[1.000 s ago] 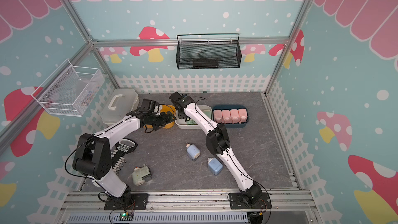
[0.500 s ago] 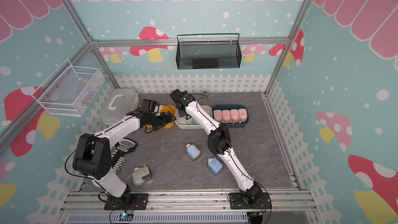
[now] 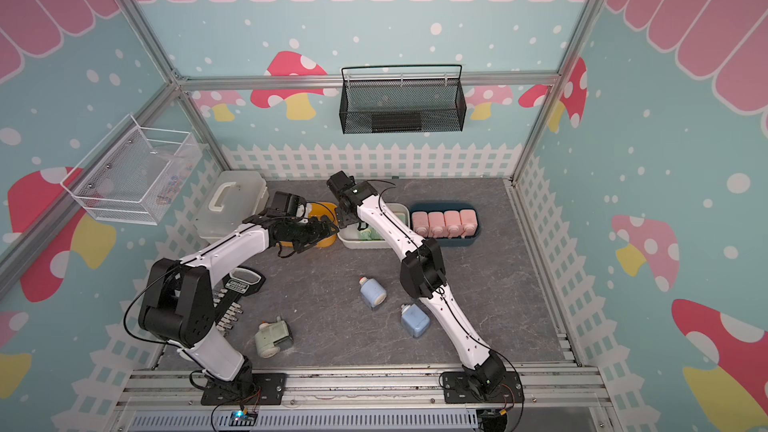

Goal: Place the pencil sharpeners by color into the storage box
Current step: Place the pencil sharpener in the storage box.

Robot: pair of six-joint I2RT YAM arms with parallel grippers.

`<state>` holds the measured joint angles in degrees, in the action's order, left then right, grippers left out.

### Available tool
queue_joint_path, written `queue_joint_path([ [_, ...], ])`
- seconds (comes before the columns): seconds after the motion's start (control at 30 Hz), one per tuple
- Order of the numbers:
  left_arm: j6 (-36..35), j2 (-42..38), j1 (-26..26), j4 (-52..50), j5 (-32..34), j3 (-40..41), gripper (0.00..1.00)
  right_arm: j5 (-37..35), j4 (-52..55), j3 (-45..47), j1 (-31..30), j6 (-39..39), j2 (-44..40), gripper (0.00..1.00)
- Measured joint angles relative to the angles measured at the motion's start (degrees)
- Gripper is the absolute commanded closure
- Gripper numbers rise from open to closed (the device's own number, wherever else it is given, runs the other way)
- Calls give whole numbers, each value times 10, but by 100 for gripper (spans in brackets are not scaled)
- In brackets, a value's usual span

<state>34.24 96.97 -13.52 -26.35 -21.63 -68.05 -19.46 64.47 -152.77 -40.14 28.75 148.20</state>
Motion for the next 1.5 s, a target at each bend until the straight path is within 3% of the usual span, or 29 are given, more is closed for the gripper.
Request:
queue_joint_path([
  [0.97, 0, -18, 7, -4, 10, 24, 4, -111, 4, 0, -1, 2, 28, 1],
  [1.2, 14, -83, 7, -24, 39, 46, 4, -57, -10, 0, 0, -23, 26, 1],
  [1.4, 74, -204, 6, -77, 129, 111, 4, 16, -33, 1, 0, -50, -7, 2],
  [1.5, 126, -260, -1, -124, 187, 138, 4, 47, -70, 44, 0, -64, -54, 1],
])
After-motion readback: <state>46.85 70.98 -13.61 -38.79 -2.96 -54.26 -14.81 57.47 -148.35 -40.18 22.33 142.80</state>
